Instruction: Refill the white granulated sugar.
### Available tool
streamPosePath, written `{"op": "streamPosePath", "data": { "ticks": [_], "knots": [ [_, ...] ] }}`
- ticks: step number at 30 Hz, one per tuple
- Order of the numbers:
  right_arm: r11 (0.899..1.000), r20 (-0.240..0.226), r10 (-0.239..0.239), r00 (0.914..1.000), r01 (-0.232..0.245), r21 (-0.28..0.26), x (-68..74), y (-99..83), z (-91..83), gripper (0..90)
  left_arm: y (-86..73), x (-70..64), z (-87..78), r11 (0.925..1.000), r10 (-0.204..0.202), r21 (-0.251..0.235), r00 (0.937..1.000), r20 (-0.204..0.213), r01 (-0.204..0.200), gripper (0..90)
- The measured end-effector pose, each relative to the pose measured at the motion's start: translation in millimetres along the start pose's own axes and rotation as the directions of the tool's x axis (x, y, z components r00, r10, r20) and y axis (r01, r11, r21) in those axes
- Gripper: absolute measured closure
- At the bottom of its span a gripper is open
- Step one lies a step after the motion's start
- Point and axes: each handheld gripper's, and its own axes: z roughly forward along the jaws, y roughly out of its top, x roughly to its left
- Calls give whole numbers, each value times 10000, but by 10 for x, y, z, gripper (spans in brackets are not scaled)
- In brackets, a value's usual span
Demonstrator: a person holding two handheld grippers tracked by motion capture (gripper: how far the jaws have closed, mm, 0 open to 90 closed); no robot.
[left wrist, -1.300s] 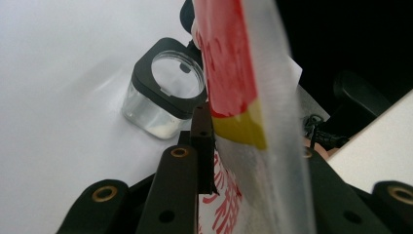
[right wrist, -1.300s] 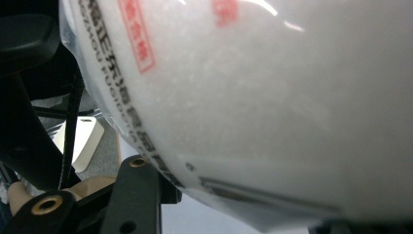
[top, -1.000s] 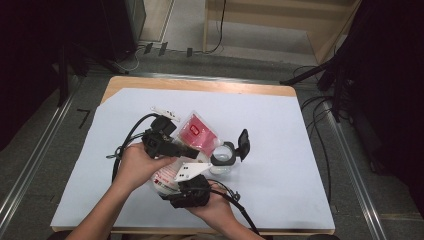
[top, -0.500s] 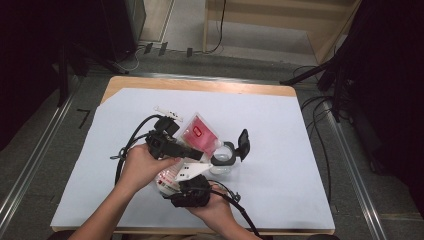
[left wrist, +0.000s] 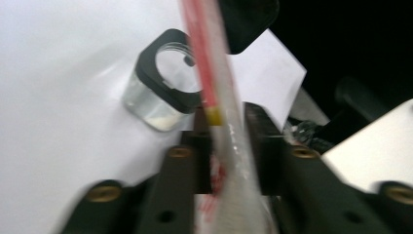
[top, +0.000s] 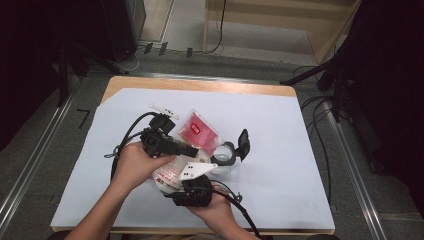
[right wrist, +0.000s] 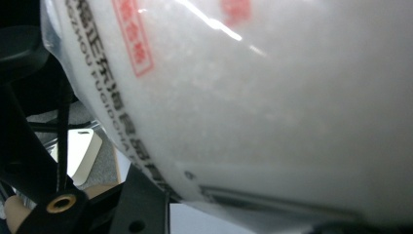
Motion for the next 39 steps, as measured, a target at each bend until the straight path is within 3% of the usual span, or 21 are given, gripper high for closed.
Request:
{"op": "streamPosePath", "data": {
  "ticks": [4, 7, 15, 23, 27, 28, 30, 33, 37, 39],
  "knots": [
    [9999, -157, -154, 9998, 155, 57, 53, 34, -10, 593, 34, -30, 35, 9996, -229, 180, 9996, 134, 226, 837],
    [9992, -147, -354, 9993, 356, 156, 86, 77, -11, 583, 101, -64, 94, 9989, -163, 452, 9998, 73, 160, 834],
    [9998, -79, -173, 9998, 173, 65, 64, 178, -58, 587, 265, -57, 90, 9947, -496, 905, 9986, 180, 477, 805],
    [9989, 222, -419, 9989, 414, 218, 96, 145, -16, 613, 190, 23, 115, 9950, -819, 613, 9956, 450, 791, 774],
    [9997, 34, -143, 9999, 142, 216, 83, 126, 20, 616, 153, 93, 110, 9901, -1400, 254, 9868, 816, 1384, 714],
    [9998, 10, -73, 10000, 73, 207, 82, 123, 19, 616, 148, 97, 100, 9903, -1379, 284, 9865, 879, 1359, 706],
    [9999, -26, -32, 10000, 33, 147, 81, 117, 19, 617, 142, 89, 98, 9913, -1312, 222, 9877, 856, 1298, 691],
    [9992, -225, 399, 9990, -399, -3, 67, 103, 1, 618, 132, 61, 75, 9925, -1192, 337, 9909, 623, 1172, 678],
    [9982, -303, 562, 9980, -567, -183, 44, 95, -34, 620, 118, 42, 46, 9939, -1060, 360, 9934, 432, 1045, 735],
    [9958, -634, 843, 9944, -863, -306, 16, 100, -46, 620, 126, 47, 37, 9945, -972, 403, 9951, 198, 964, 772]
  ]
}}
